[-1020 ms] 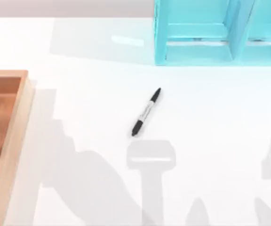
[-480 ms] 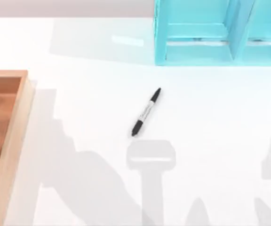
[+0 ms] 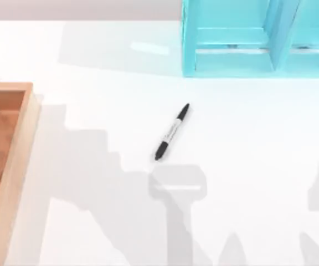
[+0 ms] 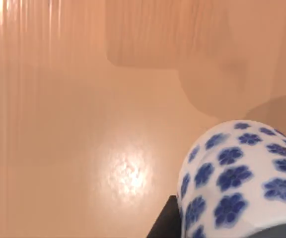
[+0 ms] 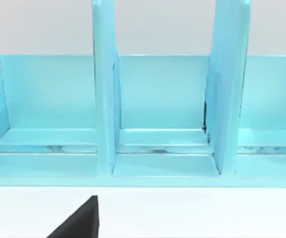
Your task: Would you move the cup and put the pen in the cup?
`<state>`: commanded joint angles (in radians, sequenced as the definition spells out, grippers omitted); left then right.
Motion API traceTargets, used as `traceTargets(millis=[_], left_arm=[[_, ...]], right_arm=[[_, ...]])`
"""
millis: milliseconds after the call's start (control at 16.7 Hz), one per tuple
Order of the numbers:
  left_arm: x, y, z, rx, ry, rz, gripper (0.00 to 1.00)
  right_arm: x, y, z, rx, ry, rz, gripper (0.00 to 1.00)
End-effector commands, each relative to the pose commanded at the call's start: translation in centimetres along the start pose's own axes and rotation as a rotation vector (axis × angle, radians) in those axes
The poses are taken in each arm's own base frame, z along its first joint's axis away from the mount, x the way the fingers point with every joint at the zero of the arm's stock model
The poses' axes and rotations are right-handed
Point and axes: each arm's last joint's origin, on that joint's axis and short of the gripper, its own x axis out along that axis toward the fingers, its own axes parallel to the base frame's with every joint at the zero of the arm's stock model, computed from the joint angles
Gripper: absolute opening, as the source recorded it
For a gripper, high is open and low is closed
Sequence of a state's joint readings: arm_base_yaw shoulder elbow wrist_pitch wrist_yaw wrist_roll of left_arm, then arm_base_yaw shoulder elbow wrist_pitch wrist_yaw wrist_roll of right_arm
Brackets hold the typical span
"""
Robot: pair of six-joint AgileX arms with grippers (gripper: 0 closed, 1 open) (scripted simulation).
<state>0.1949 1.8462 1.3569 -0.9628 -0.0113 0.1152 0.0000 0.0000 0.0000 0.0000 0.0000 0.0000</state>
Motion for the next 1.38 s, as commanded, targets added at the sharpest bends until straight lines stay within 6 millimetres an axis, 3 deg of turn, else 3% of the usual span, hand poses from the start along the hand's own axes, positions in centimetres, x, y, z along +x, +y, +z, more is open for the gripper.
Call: traceTargets(millis=[180, 300, 600, 780, 1140, 1380], left_arm=[[-3.4, -2.3, 1.2, -0.039, -0.034, -0.003, 0.0], [-5.9, -5.0, 1.2, -0.033, -0.026, -0.014, 0.0], [-10.2, -12.2, -1.4, 0.066, 0.087, -0.03, 0.0], [-11.3, -13.9, -2.6, 0.103, 0.119, -0.029, 0.0], [-10.4, -14.6, -2.4, 0.108, 0.131, -0.026, 0.0], [-6.0, -18.2, -0.5, 0.101, 0.118, -0.026, 0.0]], right_arm=[[0.0, 0.0, 0.0, 0.0, 0.0, 0.0, 1.0], [0.0, 0.0, 0.0, 0.0, 0.0, 0.0, 1.0], [0.0, 0.0, 0.0, 0.0, 0.0, 0.0, 1.0], [0.0, 0.0, 0.0, 0.0, 0.0, 0.0, 1.0], [0.0, 0.0, 0.0, 0.0, 0.0, 0.0, 1.0], [0.0, 0.0, 0.0, 0.0, 0.0, 0.0, 1.0]])
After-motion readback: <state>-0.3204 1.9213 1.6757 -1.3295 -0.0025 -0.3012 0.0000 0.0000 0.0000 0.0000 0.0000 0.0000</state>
